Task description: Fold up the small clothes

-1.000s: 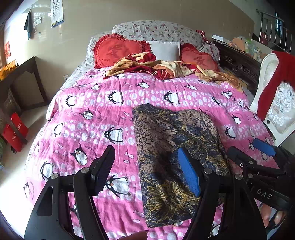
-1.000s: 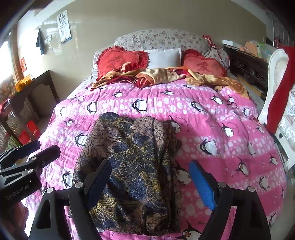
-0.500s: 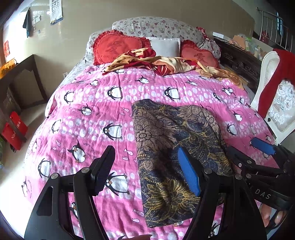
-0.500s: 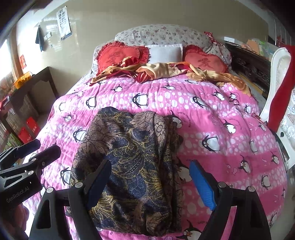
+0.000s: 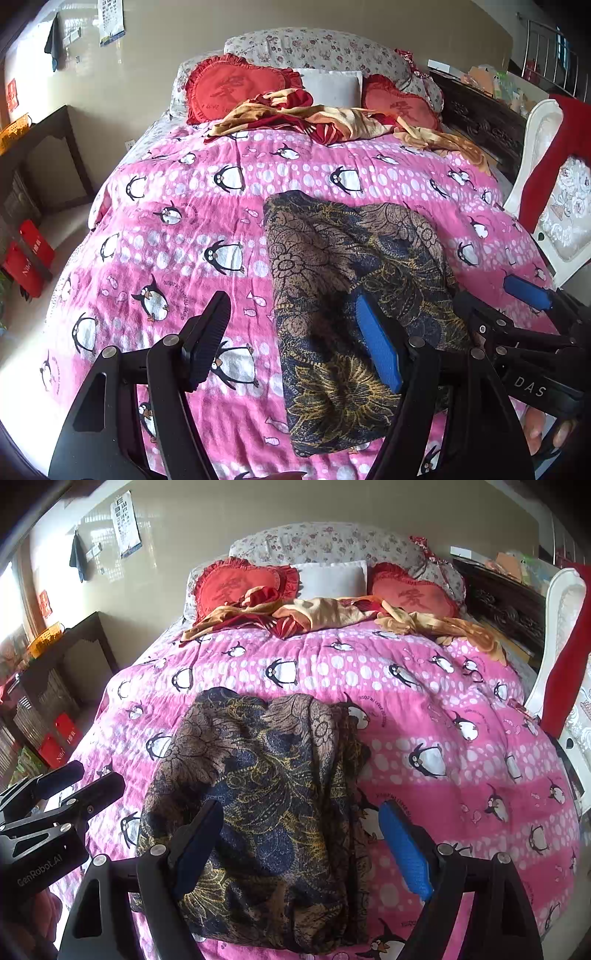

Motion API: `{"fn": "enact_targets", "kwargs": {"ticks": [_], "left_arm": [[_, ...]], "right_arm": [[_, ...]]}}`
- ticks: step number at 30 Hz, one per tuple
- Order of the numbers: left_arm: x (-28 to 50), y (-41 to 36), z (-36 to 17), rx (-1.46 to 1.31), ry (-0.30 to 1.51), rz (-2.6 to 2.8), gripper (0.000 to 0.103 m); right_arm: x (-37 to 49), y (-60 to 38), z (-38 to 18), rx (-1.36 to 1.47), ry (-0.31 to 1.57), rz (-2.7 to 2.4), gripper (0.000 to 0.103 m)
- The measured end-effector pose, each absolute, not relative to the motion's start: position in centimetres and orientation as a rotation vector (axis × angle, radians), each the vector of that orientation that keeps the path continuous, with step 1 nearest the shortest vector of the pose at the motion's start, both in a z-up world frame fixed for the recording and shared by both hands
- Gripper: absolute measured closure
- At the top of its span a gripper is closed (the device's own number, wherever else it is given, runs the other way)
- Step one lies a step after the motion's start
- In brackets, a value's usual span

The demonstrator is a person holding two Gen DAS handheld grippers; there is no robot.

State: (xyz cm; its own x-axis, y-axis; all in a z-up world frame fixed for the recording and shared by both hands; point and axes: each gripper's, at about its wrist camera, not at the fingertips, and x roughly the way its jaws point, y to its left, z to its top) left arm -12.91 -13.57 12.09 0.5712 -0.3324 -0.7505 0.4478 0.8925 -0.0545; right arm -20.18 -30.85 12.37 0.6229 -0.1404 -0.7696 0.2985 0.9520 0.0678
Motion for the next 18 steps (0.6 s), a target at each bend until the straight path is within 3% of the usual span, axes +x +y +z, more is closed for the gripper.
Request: {"fn": "enact_targets", "kwargs": {"ticks": [18], "left_arm": [[-12.2, -13.9, 11.2, 0.151, 0.874, -0.451, 0.032]], "right_arm": [[-19.5, -31.0, 11.0, 0.207, 0.903, -0.247, 0.019]]}}
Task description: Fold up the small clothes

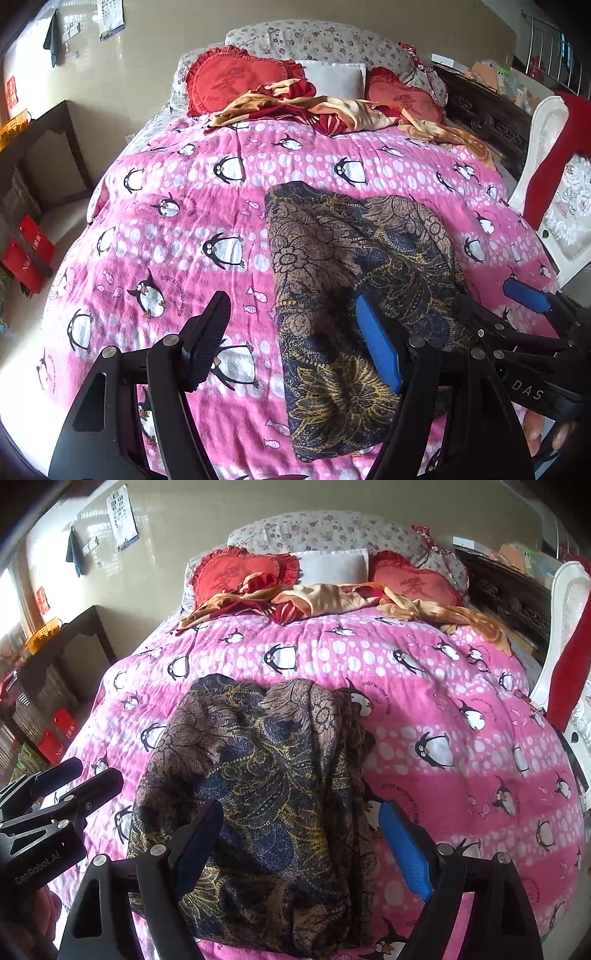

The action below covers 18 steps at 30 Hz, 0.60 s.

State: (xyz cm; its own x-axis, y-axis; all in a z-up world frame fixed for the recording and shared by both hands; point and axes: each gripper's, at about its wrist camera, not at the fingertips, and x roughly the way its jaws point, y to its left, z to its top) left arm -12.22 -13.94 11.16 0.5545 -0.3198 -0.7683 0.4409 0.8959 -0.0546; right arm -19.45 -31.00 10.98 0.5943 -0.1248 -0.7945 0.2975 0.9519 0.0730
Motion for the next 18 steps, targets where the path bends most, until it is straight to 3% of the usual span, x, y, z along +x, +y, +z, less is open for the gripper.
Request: {"fn": "enact_targets", "kwargs": {"ticks": [18], "left_arm": [[-11.6, -14.3, 10.4, 0.152, 0.884, -0.462, 0.032]], "right_arm": [[-18.5, -30.9, 9.7, 0.207, 0.940, -0.241, 0.019]]}}
